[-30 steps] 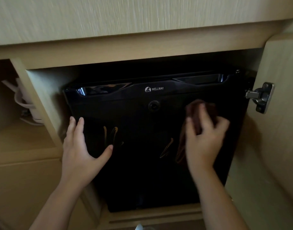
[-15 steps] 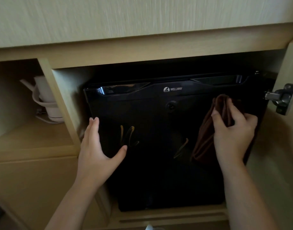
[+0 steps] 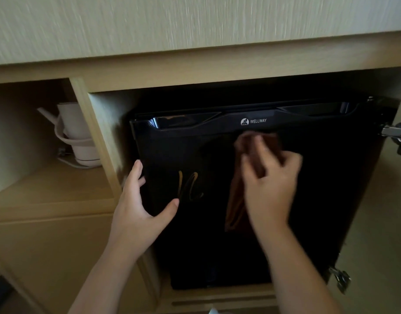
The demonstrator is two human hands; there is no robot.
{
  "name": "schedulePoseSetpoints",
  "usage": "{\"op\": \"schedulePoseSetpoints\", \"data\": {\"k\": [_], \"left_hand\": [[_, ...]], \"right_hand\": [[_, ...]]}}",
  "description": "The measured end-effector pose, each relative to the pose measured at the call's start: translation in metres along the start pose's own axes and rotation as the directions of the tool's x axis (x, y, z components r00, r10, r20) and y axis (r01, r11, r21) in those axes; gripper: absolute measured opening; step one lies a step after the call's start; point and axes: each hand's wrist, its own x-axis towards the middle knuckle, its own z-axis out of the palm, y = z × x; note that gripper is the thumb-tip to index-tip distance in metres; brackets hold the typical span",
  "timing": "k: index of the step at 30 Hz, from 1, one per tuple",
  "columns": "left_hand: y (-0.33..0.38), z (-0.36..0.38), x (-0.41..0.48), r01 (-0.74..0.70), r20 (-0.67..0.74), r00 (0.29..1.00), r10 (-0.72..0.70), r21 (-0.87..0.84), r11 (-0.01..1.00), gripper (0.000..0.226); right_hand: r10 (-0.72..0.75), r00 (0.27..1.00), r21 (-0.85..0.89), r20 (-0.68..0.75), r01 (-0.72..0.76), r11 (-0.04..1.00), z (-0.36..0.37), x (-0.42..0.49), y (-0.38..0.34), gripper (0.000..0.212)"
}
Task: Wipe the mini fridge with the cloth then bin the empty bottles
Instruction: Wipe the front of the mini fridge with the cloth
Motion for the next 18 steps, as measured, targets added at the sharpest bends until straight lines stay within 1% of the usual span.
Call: {"op": "schedulePoseSetpoints", "data": {"k": [2, 3, 5, 9, 13, 16, 18], "left_hand": [[0.000, 0.001, -0.001, 0.006, -0.005, 1.000, -0.006, 0.003, 1.000, 0.108], [0.000, 0.002, -0.001, 0.006, -0.011, 1.000, -0.006, 0.007, 1.000, 0.106], [0.001, 0.004, -0.002, 0.007, -0.022, 1.000, -0.007, 0.025, 1.000, 0.102], [0.001, 0.007, -0.002, 0.007, -0.027, 1.000, -0.007, 0.025, 1.000, 0.104], [-0.002, 0.006, -0.003, 0.004, -0.005, 1.000, -0.004, -0.009, 1.000, 0.106], [-0.001, 0.001, -0.003, -0.008, 0.029, 1.000, 0.009, -0.039, 0.999, 0.108], [-0.001, -0.006, -0.004, -0.037, 0.062, 0.997, 0.040, -0.060, 0.998, 0.101]], "right_hand": [[0.090, 0.991, -0.004, -0.104, -0.091, 0.996, -0.018, 0.022, 0.017, 0.042], [0.121, 0.985, -0.005, -0.124, -0.123, 0.992, -0.025, 0.029, 0.022, 0.042], [0.122, 0.986, -0.024, -0.116, -0.125, 0.992, -0.028, 0.030, 0.023, 0.041], [0.011, 0.999, -0.084, -0.050, -0.016, 0.996, -0.005, 0.012, 0.003, 0.041], [-0.028, 1.000, -0.118, -0.003, 0.028, 0.993, 0.016, -0.004, -0.020, 0.045], [-0.164, 0.981, -0.134, 0.107, 0.178, 0.975, 0.030, -0.026, -0.034, 0.046], [-0.190, 0.968, -0.108, 0.165, 0.210, 0.972, 0.035, -0.036, -0.039, 0.047]]}}
